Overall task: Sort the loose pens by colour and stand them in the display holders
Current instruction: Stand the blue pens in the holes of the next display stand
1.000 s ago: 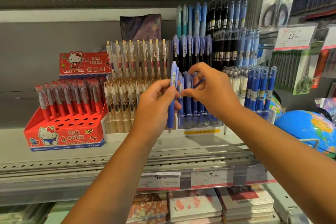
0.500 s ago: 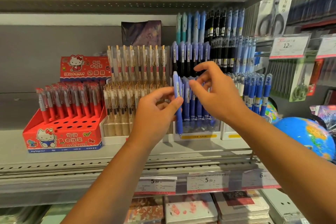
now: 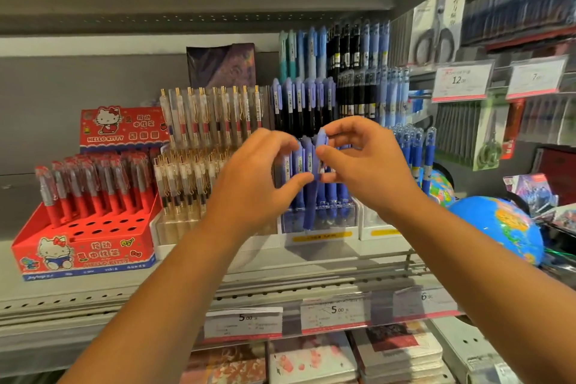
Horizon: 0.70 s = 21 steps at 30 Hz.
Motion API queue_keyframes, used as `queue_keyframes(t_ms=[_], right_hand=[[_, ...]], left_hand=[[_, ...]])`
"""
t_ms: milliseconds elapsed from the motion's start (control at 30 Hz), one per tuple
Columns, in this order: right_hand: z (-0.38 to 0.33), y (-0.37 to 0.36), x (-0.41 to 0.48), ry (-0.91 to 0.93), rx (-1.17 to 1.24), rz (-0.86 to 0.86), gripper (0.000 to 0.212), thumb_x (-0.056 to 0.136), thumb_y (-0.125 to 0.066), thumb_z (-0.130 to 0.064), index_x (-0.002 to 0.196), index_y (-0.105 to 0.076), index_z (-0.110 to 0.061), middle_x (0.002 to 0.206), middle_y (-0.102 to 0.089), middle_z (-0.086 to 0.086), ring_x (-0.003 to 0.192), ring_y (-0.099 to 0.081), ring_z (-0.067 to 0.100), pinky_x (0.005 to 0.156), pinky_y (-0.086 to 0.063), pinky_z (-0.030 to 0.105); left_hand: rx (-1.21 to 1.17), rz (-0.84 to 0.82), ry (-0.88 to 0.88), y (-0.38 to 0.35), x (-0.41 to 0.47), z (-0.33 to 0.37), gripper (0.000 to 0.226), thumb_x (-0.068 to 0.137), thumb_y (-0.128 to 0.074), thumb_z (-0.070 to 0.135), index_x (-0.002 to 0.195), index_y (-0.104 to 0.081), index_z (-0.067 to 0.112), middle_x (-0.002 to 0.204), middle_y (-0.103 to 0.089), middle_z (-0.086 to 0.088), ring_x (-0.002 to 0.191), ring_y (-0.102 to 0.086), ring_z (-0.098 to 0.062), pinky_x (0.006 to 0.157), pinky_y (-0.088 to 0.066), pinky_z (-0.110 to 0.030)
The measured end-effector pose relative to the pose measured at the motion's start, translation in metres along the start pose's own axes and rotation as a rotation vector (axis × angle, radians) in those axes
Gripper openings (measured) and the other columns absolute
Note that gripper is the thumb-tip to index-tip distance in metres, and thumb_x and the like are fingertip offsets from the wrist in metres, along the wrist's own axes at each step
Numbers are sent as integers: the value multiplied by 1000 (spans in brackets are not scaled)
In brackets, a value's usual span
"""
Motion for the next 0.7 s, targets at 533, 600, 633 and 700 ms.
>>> queue_keyframes(t_ms=[533,600,633,700], right_hand=[[15,-2,14,88,-187,74,19,94,-64,-15,110,-56,-21,95,-59,-7,80,-65,2,62,-59,23],[18,-4,14,93,-198,68,20,94,-65,-15,111,-56,-21,95,-58,-8,80,-64,0,61,-58,21],[17,-4,15,97,-195,76,19,94,-65,-15,110,-56,-22,95,-59,-8,80,-64,1,61,-58,21],[13,0,18,112,-176,121,19,94,-65,-15,109,-57,-23,96,-60,-7,83,-65,7,62,-59,23]], left_hand=[[573,-321,-78,-26,25,-37,90,77,-63,72,151,-28,34,148,-48,7,126,-55,-22,98,-48,-46],[572,-309,-84,-26,24,-37,90,77,-63,72,151,-28,34,147,-49,7,125,-56,-22,98,-48,-45],[572,-306,-87,-26,24,-37,90,77,-63,72,151,-28,34,147,-49,7,125,-56,-23,99,-48,-45],[574,-307,-91,-27,24,-38,91,77,-63,72,151,-27,33,148,-49,5,125,-56,-23,99,-48,-45]])
Point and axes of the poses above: each hand's wrist, its own x-axis towards the middle knuckle, its own y-axis out of the back of the hand, z = x × y, the point moved 6 cm from there along x, towards the middle knuckle
